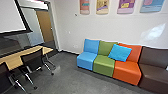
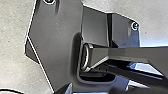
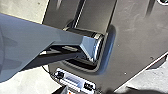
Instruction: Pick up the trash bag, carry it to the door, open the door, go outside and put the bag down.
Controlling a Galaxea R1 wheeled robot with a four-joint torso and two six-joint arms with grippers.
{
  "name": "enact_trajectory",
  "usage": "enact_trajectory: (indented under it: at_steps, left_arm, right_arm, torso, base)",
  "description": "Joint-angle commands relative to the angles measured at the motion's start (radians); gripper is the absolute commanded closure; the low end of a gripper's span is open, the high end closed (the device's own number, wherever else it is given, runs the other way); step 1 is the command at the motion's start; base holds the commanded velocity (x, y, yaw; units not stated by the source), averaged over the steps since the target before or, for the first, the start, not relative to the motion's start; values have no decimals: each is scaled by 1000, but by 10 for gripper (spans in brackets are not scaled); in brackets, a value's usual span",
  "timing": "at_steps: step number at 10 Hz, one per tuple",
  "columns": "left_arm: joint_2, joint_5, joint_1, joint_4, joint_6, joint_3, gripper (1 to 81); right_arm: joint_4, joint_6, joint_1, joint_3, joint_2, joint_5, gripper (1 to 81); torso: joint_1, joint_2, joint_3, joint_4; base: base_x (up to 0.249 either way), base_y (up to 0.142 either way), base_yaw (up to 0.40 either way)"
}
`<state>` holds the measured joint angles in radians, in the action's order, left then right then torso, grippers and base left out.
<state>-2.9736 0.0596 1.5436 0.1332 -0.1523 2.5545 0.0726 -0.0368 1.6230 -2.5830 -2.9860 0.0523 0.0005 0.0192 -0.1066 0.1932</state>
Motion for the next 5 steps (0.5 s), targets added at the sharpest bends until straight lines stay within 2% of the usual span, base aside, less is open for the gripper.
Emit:
enact_trajectory:
  at_steps: [1,5]
  left_arm:
    - [7,-64,-30,8,2,-6,10]
    - [16,-70,-30,8,8,-11,10]
  right_arm:
    - [7,-5,-25,6,-4,-60,10]
    - [10,-5,-22,24,5,-71,10]
  torso:
    - [0,0,0,0]
    - [0,0,0,0]
  base:
    - [0,0,0]
    - [0,0,0]
